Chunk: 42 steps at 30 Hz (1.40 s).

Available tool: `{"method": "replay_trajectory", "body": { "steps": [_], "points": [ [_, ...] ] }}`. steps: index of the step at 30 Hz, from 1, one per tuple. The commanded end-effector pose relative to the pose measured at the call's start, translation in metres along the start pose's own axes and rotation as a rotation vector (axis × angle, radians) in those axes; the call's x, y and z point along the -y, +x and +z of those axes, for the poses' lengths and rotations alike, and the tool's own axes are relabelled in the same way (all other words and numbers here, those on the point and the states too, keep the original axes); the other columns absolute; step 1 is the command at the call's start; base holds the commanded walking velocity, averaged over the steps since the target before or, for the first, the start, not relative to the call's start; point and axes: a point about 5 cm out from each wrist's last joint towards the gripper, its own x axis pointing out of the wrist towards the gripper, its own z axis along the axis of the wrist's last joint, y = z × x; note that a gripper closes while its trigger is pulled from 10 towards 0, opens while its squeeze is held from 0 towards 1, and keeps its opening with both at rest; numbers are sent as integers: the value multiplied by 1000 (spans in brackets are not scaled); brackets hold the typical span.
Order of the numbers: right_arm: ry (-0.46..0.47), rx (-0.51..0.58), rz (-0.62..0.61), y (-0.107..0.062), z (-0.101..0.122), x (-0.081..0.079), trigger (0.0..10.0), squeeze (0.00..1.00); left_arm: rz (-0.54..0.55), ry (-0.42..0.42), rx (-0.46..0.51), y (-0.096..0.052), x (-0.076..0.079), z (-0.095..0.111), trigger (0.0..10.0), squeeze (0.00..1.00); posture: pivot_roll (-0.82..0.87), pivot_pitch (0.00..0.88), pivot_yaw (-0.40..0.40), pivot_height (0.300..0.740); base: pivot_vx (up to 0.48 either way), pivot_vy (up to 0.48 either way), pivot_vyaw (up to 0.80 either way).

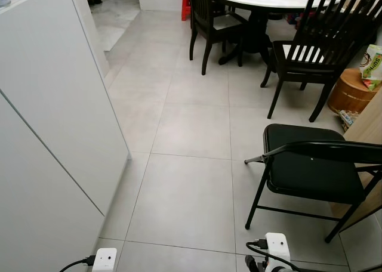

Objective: Restocking fridge

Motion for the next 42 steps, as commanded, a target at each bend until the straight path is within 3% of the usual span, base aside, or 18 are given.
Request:
{"method": "replay_trajectory", "body": {
  "steps": [1,5,9,12,42],
  "points": [
    [10,-9,1,0,-1,0,10000,0,4,12,-18,0,-1,-5,10000,0,61,0,-1,740,0,0,0],
    [14,-10,-4,0,-2,0,10000,0,2,34,-49,-1,0,-12,10000,0,61,0,-1,740,0,0,0],
    [-64,0,16,0,1,0,10000,0,-1,33,-59,-2,1,-16,10000,0,60,0,-3,740,0,0,0],
    [-36,1,10,0,1,0,10000,0,-8,20,-56,-2,1,-16,10000,0,59,0,-3,740,0,0,800],
    [-102,-29,50,0,0,0,10000,0,-6,58,-80,-2,1,-17,10000,0,60,0,-3,740,0,0,800]
  ]
}}
